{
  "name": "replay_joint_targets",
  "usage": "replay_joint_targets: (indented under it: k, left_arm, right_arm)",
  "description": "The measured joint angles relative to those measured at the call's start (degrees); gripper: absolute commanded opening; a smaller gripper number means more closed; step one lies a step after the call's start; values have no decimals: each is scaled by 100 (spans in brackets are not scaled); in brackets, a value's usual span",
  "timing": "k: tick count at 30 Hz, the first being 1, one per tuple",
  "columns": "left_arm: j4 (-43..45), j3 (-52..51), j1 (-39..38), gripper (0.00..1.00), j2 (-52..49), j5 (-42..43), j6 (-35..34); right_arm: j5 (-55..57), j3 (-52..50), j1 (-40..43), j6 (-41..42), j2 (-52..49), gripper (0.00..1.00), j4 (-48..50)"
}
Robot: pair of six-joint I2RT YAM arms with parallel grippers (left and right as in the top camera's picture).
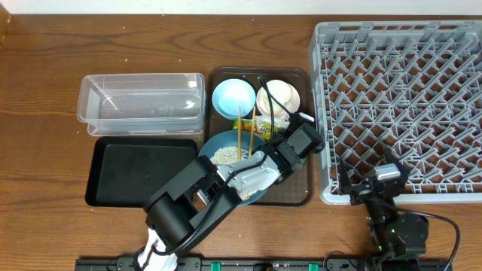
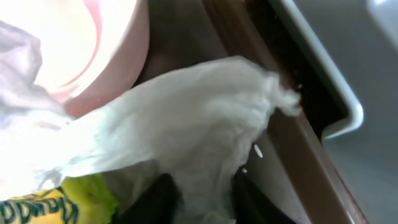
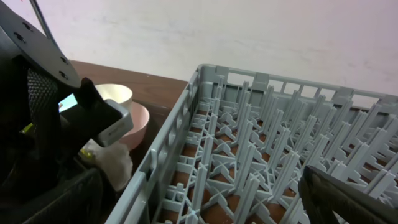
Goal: Sort waste into correct bins and load items into the dishwasher rack
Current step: 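Lower the left gripper and grasp the white tissue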
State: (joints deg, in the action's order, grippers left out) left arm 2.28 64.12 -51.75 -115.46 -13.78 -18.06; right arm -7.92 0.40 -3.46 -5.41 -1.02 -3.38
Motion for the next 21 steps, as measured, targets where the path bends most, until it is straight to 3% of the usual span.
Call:
replay_joint_targets:
  k: [4,10,21]
  left_arm:
    - [-52,0,-4,7,13,4,0]
    - [-267,-4,0,6,393,7,33]
    - [-944,-2,0,6,2280,-13,33]
  right_arm:
    - [0,0,0,0,0,99,0]
    - [0,0,0,0,0,99,0]
    - [0,0,0,0,0,99,0]
